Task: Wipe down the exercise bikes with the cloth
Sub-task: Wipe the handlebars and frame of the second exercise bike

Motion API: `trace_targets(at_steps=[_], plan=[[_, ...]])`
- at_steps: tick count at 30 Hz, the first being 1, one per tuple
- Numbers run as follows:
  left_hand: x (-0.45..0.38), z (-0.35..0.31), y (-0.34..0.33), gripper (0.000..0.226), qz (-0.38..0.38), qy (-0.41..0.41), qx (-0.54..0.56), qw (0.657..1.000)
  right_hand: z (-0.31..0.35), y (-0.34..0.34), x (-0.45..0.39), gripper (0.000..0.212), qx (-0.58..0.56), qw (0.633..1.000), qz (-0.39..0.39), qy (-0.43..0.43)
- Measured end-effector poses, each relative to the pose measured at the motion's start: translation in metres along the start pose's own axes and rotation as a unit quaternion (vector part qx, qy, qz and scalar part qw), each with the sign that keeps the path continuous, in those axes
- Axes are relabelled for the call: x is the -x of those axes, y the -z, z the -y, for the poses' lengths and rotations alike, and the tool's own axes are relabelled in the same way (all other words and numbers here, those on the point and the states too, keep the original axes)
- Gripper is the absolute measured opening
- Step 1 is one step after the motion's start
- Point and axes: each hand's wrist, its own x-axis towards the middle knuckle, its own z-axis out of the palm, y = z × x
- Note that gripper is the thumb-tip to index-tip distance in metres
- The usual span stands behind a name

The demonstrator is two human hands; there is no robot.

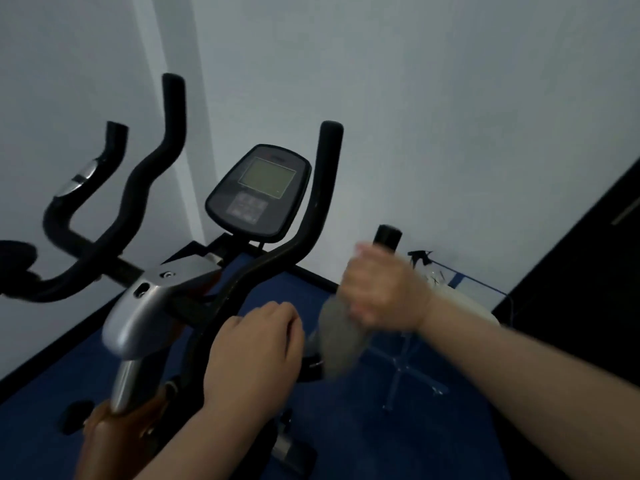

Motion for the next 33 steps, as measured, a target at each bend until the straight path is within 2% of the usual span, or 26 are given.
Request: trace_targets(at_steps=[2, 4, 5, 6, 8, 10, 15, 19, 20, 22, 23, 24, 25, 26, 27, 28, 30, 31, 32, 33], plan=[[-0.001, 0.002, 0.001, 0.022, 0.015, -0.012, 0.002, 1.0, -0.021, 0.005, -0.002, 0.035, 0.045, 0.997, -0.023, -0.065], [0.0, 0.002, 0.002, 0.023, 0.021, -0.013, 0.004, 1.0, 0.022, -0.01, 0.002, 0.033, 0.007, 0.975, -0.074, -0.21], [0.001, 0.001, 0.002, 0.022, 0.022, -0.012, 0.007, 1.0, 0.053, -0.021, 0.006, 0.031, -0.034, 0.969, -0.083, -0.231], [0.0, 0.001, 0.001, 0.021, 0.019, -0.011, 0.006, 1.0, 0.079, -0.029, 0.011, 0.03, -0.07, 0.972, -0.086, -0.208], [0.0, 0.001, 0.001, 0.019, 0.027, -0.011, -0.002, 1.0, 0.083, -0.028, 0.015, 0.032, -0.077, 0.99, -0.049, -0.104], [-0.001, 0.0, 0.001, 0.017, 0.032, -0.014, -0.006, 0.999, 0.038, -0.017, 0.008, 0.04, -0.038, 0.999, 0.0, 0.008], [0.0, -0.003, 0.004, 0.016, 0.012, 0.024, 0.009, 1.0, -0.056, 0.006, -0.016, 0.037, 0.041, 0.989, 0.018, 0.139], [-0.001, -0.006, 0.002, 0.016, 0.003, 0.06, 0.008, 0.998, -0.086, 0.007, -0.031, 0.036, -0.009, 0.99, -0.006, 0.14], [-0.001, -0.006, 0.002, 0.016, 0.003, 0.064, 0.005, 0.998, -0.086, 0.005, -0.03, 0.036, -0.023, 0.993, -0.013, 0.112], [-0.002, -0.007, 0.002, 0.016, 0.002, 0.074, 0.0, 0.997, -0.074, 0.0, -0.02, 0.038, -0.083, 0.994, -0.055, -0.037], [-0.001, -0.007, 0.002, 0.015, -0.002, 0.079, -0.002, 0.997, -0.063, -0.003, -0.016, 0.039, -0.14, 0.972, -0.097, -0.161], [-0.001, -0.007, 0.001, 0.015, -0.006, 0.084, -0.004, 0.996, -0.047, -0.005, -0.015, 0.04, -0.215, 0.915, -0.154, -0.305], [0.0, -0.008, 0.0, 0.015, -0.008, 0.089, -0.006, 0.996, -0.03, -0.009, -0.017, 0.041, -0.278, 0.829, -0.214, -0.435], [-0.001, -0.008, -0.001, 0.016, -0.011, 0.095, -0.009, 0.995, -0.012, -0.012, -0.02, 0.041, -0.318, 0.743, -0.261, -0.527], [-0.002, -0.008, -0.002, 0.016, -0.014, 0.102, -0.012, 0.995, 0.001, -0.014, -0.026, 0.039, -0.342, 0.681, -0.287, -0.58], [-0.003, -0.007, -0.003, 0.017, -0.013, 0.109, -0.013, 0.994, 0.009, -0.017, -0.033, 0.036, -0.358, 0.645, -0.294, -0.607], [-0.003, -0.006, -0.004, 0.017, -0.006, 0.121, -0.011, 0.993, 0.011, -0.015, -0.041, 0.032, -0.395, 0.598, -0.289, -0.634], [-0.003, -0.006, -0.004, 0.017, -0.008, 0.126, -0.01, 0.992, 0.003, -0.012, -0.043, 0.034, -0.419, 0.586, -0.282, -0.634], [-0.004, -0.006, -0.005, 0.017, -0.01, 0.13, -0.012, 0.991, -0.006, -0.007, -0.045, 0.041, -0.429, 0.594, -0.268, -0.626], [-0.004, -0.006, -0.005, 0.017, -0.013, 0.132, -0.014, 0.991, -0.015, -0.003, -0.045, 0.048, -0.42, 0.62, -0.255, -0.611]])
